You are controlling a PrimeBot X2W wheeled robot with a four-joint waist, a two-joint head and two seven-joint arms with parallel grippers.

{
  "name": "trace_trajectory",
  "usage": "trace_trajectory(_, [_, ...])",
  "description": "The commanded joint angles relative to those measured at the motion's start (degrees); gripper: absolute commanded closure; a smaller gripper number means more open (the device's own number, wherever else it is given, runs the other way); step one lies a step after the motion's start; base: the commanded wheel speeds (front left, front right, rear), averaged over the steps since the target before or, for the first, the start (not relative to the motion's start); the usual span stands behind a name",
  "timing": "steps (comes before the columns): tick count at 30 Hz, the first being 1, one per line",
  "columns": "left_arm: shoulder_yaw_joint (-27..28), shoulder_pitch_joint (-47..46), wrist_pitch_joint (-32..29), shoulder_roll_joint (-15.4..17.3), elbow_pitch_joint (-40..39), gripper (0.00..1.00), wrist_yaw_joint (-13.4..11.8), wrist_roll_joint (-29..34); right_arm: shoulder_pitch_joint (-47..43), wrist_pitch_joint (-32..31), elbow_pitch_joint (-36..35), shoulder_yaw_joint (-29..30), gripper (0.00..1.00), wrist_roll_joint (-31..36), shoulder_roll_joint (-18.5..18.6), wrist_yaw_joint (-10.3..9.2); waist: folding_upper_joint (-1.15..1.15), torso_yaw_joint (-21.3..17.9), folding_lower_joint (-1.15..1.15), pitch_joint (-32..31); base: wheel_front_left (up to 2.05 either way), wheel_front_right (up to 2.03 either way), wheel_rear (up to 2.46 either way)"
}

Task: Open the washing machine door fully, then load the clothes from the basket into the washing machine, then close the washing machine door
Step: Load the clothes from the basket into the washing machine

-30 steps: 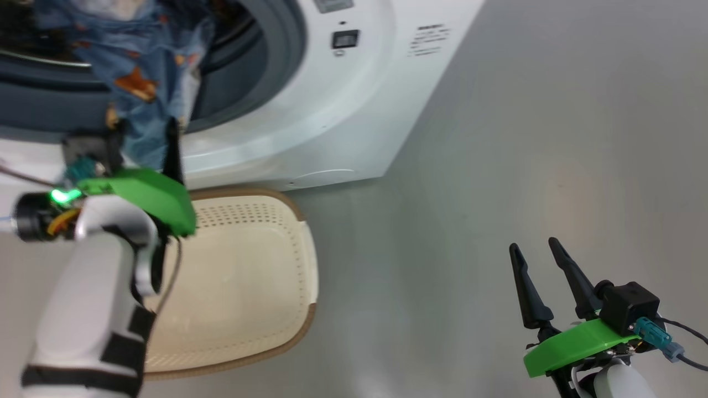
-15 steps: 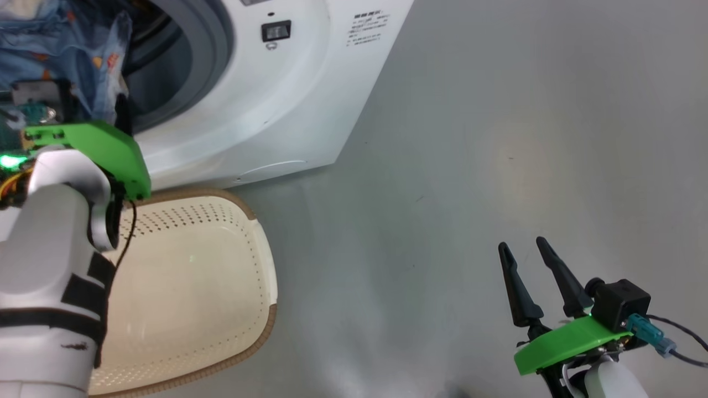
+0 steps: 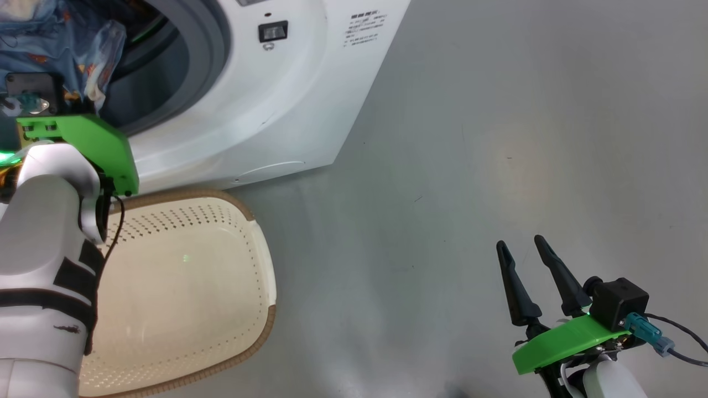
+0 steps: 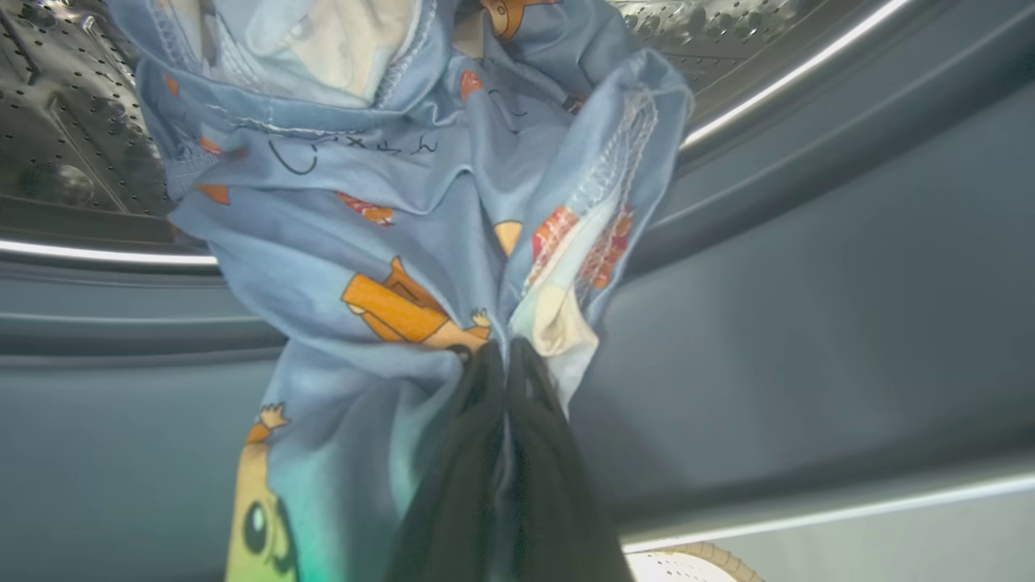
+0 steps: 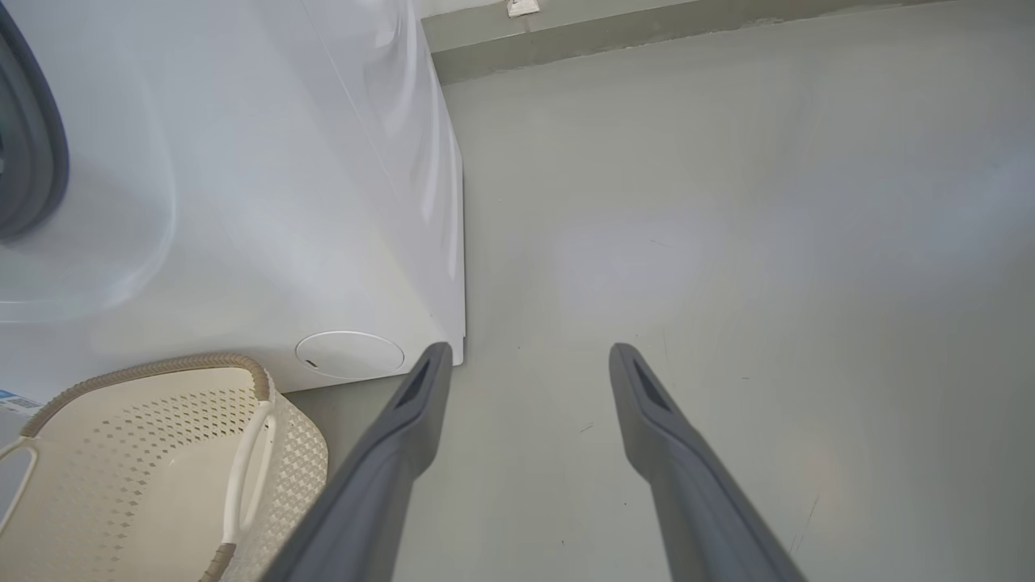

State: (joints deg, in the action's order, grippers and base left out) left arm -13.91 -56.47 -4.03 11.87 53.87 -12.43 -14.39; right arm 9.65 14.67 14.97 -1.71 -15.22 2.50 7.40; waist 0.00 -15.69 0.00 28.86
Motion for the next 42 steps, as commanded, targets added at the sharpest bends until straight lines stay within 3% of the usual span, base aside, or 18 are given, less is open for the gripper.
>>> trace_trajectory(1, [0.8,-1.1,0.4,2.4,0.2,1.00,-0.7,0.4,-0.3,0.3,-0.8,-1.6,0.00,0.2,0.4,0.09,0.00,0.0,0.00,-0.1,0.00,0.00,0.00])
trace_trajectory(17, [5.5,-6.5,13.8,3.1,3.2,1.00,-5.9,-2.7,-0.8,0.3,-0.6,-4.2,0.00,0.3,0.4,0.09,0.00,-2.4,0.00,0.8,0.00,0.00,0.00])
trace_trajectory(29, [13.3,-16.2,18.1,7.6,5.7,1.00,-3.6,-9.9,-2.8,0.3,-1.3,-6.7,0.00,-2.6,0.4,0.09,0.00,-9.3,0.00,5.8,0.00,0.00,0.00])
trace_trajectory(37, [12.5,-20.5,18.9,11.1,4.9,1.00,-3.2,-7.6,-4.2,0.3,-2.5,-7.3,0.00,-3.2,0.4,0.09,0.00,-11.4,0.00,9.0,0.00,0.00,0.00])
trace_trajectory(42, [12.0,-20.7,19.0,12.5,-1.7,1.00,-2.5,-4.4,-4.4,0.3,-2.8,-7.8,0.00,-3.5,0.4,0.09,0.00,-11.9,0.00,9.7,0.00,0.00,0.00])
